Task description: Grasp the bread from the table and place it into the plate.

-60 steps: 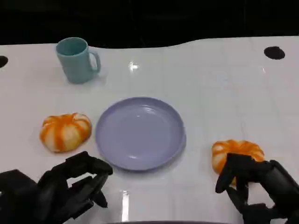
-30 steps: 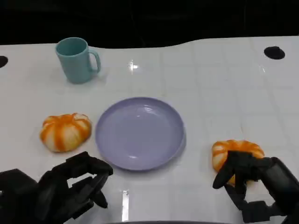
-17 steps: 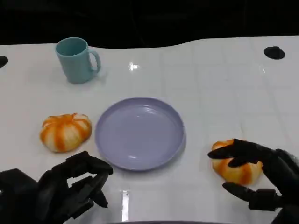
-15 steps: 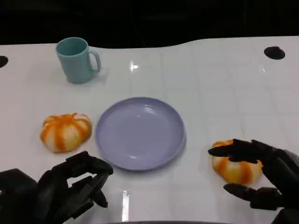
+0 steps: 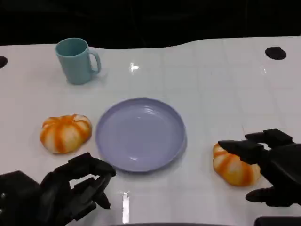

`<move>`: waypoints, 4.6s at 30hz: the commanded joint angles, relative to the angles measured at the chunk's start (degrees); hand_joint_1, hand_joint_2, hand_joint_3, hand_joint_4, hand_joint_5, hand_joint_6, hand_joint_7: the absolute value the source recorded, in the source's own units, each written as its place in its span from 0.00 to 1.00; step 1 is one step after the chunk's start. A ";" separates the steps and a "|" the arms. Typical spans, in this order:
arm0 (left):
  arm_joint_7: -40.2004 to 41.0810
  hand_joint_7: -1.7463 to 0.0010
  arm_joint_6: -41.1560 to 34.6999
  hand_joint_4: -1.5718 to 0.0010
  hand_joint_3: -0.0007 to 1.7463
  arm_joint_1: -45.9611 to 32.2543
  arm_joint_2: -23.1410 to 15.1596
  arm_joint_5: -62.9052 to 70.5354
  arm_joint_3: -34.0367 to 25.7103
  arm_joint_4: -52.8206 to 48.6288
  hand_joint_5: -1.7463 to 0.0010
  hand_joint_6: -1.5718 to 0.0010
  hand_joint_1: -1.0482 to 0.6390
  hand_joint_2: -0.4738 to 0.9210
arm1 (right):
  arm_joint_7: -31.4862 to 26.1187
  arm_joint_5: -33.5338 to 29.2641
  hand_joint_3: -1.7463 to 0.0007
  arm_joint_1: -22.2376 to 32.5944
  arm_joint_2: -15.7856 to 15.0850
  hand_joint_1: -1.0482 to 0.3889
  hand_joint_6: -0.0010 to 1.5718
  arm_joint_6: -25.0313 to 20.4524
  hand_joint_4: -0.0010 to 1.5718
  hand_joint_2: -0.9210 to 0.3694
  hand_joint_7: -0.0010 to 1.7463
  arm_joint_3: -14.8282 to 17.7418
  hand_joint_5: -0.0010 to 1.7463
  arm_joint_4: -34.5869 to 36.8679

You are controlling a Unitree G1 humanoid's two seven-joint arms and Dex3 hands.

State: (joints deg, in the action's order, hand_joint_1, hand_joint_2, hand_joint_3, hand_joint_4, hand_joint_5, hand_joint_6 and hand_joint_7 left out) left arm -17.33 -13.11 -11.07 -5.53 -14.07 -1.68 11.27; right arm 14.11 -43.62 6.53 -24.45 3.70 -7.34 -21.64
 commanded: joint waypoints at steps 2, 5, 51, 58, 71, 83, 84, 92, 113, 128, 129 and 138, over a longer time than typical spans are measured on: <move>0.26 0.25 1.03 0.61 0.26 0.08 -0.56 0.36 -0.28 -0.36 0.00 0.59 0.36 1.00 | 0.93 -3.65 1.00 -3.34 -0.58 0.51 0.21 -2.27 0.01 0.17 0.03 -2.59 0.30 2.88; 0.24 0.25 1.02 0.61 0.26 0.08 -0.56 0.40 -0.17 -0.37 0.00 0.59 0.37 1.00 | 0.56 -3.74 1.00 -5.26 0.02 0.53 0.21 -2.84 0.01 0.18 0.02 -3.96 0.30 5.88; 0.84 0.26 -0.13 0.61 0.26 -0.44 0.08 0.15 0.38 1.01 0.00 0.58 0.37 1.00 | -36.57 3.77 0.21 -30.16 8.11 0.70 0.48 19.04 0.62 0.51 0.98 -11.94 1.00 54.92; 1.02 0.26 -0.53 0.61 0.25 -0.52 0.28 0.01 0.27 1.11 0.00 0.58 0.37 1.00 | -33.76 6.29 0.20 -32.39 9.71 0.70 0.51 20.37 0.63 0.50 0.94 -11.94 1.00 52.30; 0.74 0.26 0.00 0.62 0.27 -1.07 0.13 0.20 0.37 1.25 0.00 0.59 0.38 1.00 | -25.45 11.00 0.23 -40.98 16.94 0.68 0.45 21.90 0.62 0.49 1.00 -13.82 1.00 57.92; 0.96 0.26 -0.02 0.61 0.25 -1.57 0.16 0.45 0.65 1.79 0.00 0.58 0.36 1.00 | -30.02 8.11 0.33 -50.58 24.64 0.63 0.43 23.86 0.61 0.47 1.00 -18.09 1.00 74.46; 0.91 0.26 0.12 0.61 0.25 -1.57 0.12 0.53 0.70 1.79 0.00 0.58 0.36 1.00 | -29.28 7.95 0.34 -51.23 25.02 0.63 0.43 23.16 0.61 0.46 1.00 -18.41 1.00 75.33; 1.17 0.27 0.11 0.60 0.25 -1.45 0.12 0.90 0.89 1.89 0.00 0.57 0.36 1.00 | -25.47 9.08 0.56 -52.47 26.56 0.59 0.56 20.84 0.45 0.29 0.29 -19.18 0.82 78.25; 0.88 0.28 0.19 0.61 0.26 -1.59 0.10 0.88 0.74 2.03 0.01 0.57 0.36 1.00 | -3.17 9.43 0.90 -43.07 17.46 0.23 0.11 9.81 0.00 0.00 0.00 -20.89 0.18 51.74; 1.39 0.28 -0.02 0.59 0.25 -1.59 0.71 1.20 0.89 2.07 0.00 0.57 0.35 1.00 | 2.93 24.48 0.91 -25.46 7.26 0.41 0.29 15.35 0.20 0.00 0.07 -9.89 0.34 30.19; 1.47 0.28 -0.24 0.60 0.25 -1.64 0.69 1.23 0.89 2.26 0.00 0.57 0.35 1.00 | 2.72 25.35 0.93 -24.26 7.10 0.44 0.32 16.20 0.25 0.00 0.08 -9.30 0.37 29.62; 1.62 0.28 -1.02 0.61 0.25 -1.58 0.71 0.74 0.66 2.60 0.00 0.57 0.36 1.00 | 1.39 34.91 0.93 -13.96 8.70 0.62 0.52 18.79 0.39 0.01 0.23 -3.32 0.70 24.42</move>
State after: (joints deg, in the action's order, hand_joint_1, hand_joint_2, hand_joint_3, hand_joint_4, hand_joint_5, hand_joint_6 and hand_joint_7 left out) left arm -16.08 -13.97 -12.42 -4.26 -12.91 -0.42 13.41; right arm 16.17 -11.57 -9.92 -16.10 22.43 -12.87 4.68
